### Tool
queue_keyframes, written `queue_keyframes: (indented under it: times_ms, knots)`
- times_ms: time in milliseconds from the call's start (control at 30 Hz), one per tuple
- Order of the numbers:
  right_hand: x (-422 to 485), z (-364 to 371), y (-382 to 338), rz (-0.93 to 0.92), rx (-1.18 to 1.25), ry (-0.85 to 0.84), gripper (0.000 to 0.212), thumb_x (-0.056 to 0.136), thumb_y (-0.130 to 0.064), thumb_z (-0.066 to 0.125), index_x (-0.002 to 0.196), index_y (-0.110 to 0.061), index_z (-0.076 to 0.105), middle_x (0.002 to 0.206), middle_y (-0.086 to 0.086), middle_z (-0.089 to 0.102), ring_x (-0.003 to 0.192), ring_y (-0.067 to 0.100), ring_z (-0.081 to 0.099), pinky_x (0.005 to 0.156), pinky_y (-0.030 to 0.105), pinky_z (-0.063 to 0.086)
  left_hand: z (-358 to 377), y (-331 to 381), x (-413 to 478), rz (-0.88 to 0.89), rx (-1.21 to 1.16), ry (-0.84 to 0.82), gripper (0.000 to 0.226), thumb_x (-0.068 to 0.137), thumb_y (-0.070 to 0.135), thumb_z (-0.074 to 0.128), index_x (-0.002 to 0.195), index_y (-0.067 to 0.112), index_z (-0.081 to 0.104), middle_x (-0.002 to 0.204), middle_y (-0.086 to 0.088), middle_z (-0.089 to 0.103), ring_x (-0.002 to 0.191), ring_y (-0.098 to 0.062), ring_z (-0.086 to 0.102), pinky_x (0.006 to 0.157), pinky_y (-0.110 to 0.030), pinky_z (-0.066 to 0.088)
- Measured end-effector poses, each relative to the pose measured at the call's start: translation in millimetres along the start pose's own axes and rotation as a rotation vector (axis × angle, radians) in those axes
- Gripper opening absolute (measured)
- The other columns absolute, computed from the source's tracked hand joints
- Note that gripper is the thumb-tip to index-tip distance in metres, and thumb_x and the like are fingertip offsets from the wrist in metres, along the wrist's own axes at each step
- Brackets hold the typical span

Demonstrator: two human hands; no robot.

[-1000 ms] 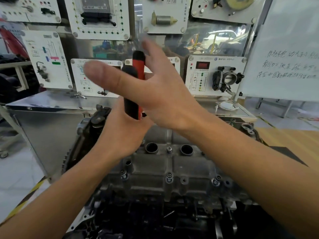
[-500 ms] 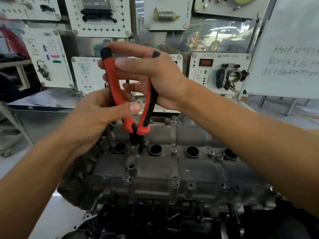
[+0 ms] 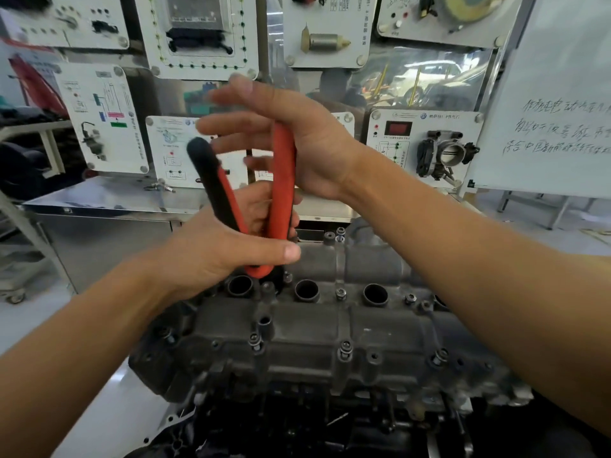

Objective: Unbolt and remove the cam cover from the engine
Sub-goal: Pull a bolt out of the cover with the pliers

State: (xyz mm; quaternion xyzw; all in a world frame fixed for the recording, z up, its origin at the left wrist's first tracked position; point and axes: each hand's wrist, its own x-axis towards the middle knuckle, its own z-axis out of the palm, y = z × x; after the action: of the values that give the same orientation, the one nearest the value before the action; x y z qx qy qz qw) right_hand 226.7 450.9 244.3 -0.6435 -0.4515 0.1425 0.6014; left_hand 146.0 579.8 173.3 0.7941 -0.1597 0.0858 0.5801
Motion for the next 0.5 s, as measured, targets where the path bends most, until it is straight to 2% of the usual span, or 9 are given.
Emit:
queue_keyframes:
  times_ms: [67, 133, 167, 233, 300, 367, 400, 433, 500]
  knots:
    - [-9.4, 2.9, -8.3, -0.045, -0.138, 0.229, 0.044, 0.08, -0.055, 0.067, 0.11, -0.024, 0.062, 0.115, -0.001, 0.071, 0.1, 0.01, 0.07, 0.081, 0.025, 0.053, 14.6, -2.6, 0.4, 0.013, 0.071, 0.101, 0.053, 0.06, 0.043, 0.085, 0.102, 0.019, 0.065, 0.089, -0.006, 0.067, 0.082, -0.02, 0.066, 0.078, -0.052, 0.056]
    - [-20.1, 6.4, -14.8, -0.082, -0.288, 0.392, 0.083, 0.066, -0.07, 0.064, 0.13, -0.018, 0.055, 0.122, -0.003, 0.067, 0.099, 0.005, 0.069, 0.08, 0.022, 0.054, 34.4, -0.9, 1.6, -0.034, 0.206, 0.271, 0.052, 0.057, 0.058, 0.079, 0.092, 0.025, 0.06, 0.074, 0.002, 0.062, 0.063, -0.007, 0.063, 0.059, -0.038, 0.055]
    - [-25.1, 7.4, -15.9, -0.113, -0.352, 0.441, 0.095, 0.067, -0.071, 0.066, 0.142, -0.016, 0.045, 0.125, -0.005, 0.064, 0.101, 0.003, 0.067, 0.08, 0.021, 0.052, 42.6, 0.0, 3.1, -0.049, 0.285, 0.35, 0.049, 0.059, 0.059, 0.076, 0.09, 0.027, 0.056, 0.073, 0.005, 0.06, 0.057, -0.003, 0.06, 0.052, -0.03, 0.053]
    - [-33.7, 8.6, -15.2, -0.154, -0.376, 0.465, 0.099, 0.077, -0.061, 0.072, 0.153, -0.019, 0.025, 0.128, -0.008, 0.059, 0.102, -0.006, 0.062, 0.072, 0.011, 0.045, 51.4, 0.2, 10.8, -0.063, 0.342, 0.46, 0.042, 0.068, 0.05, 0.073, 0.093, 0.027, 0.049, 0.076, 0.004, 0.058, 0.054, -0.006, 0.059, 0.04, -0.017, 0.044]
    - [-40.2, 14.8, -13.9, -0.095, -0.334, 0.438, 0.1, 0.08, -0.054, 0.074, 0.155, -0.019, 0.019, 0.124, -0.012, 0.054, 0.095, -0.015, 0.058, 0.069, 0.006, 0.042, 52.3, -0.3, 17.6, -0.057, 0.355, 0.501, 0.048, 0.071, 0.045, 0.073, 0.102, 0.017, 0.05, 0.075, -0.001, 0.058, 0.052, -0.01, 0.055, 0.038, -0.017, 0.038]
    - [-41.9, 24.8, -9.5, -0.019, -0.281, 0.425, 0.093, 0.078, -0.052, 0.078, 0.149, -0.015, 0.032, 0.125, -0.01, 0.056, 0.106, -0.003, 0.059, 0.088, 0.02, 0.046, 51.2, -1.1, 20.3, -0.012, 0.391, 0.531, 0.058, 0.066, 0.043, 0.068, 0.104, 0.002, 0.052, 0.07, -0.004, 0.054, 0.053, -0.014, 0.05, 0.041, -0.023, 0.036]
    - [-42.2, 30.3, -8.0, -0.014, -0.235, 0.437, 0.087, 0.076, -0.049, 0.081, 0.143, -0.014, 0.039, 0.126, -0.006, 0.06, 0.112, 0.006, 0.06, 0.096, 0.03, 0.046, 50.5, -3.1, 21.0, 0.002, 0.433, 0.558, 0.056, 0.065, 0.038, 0.067, 0.105, 0.002, 0.053, 0.072, -0.004, 0.054, 0.056, -0.017, 0.05, 0.044, -0.022, 0.035]
    - [-40.3, 34.9, -7.2, -0.016, -0.175, 0.449, 0.082, 0.075, -0.045, 0.083, 0.14, -0.015, 0.044, 0.127, -0.002, 0.061, 0.114, 0.012, 0.06, 0.101, 0.036, 0.047, 50.1, -4.1, 20.3, 0.002, 0.474, 0.577, 0.054, 0.065, 0.035, 0.066, 0.105, 0.001, 0.053, 0.074, -0.005, 0.055, 0.059, -0.019, 0.051, 0.046, -0.023, 0.034]
    - [-33.7, 39.1, -6.4, -0.014, -0.082, 0.448, 0.074, 0.074, -0.041, 0.084, 0.135, -0.012, 0.052, 0.125, 0.002, 0.063, 0.113, 0.017, 0.062, 0.102, 0.042, 0.049, 48.1, -4.3, 18.2, -0.001, 0.489, 0.567, 0.068, 0.057, 0.048, 0.062, 0.102, -0.003, 0.053, 0.075, -0.006, 0.059, 0.059, -0.018, 0.054, 0.047, -0.025, 0.033]
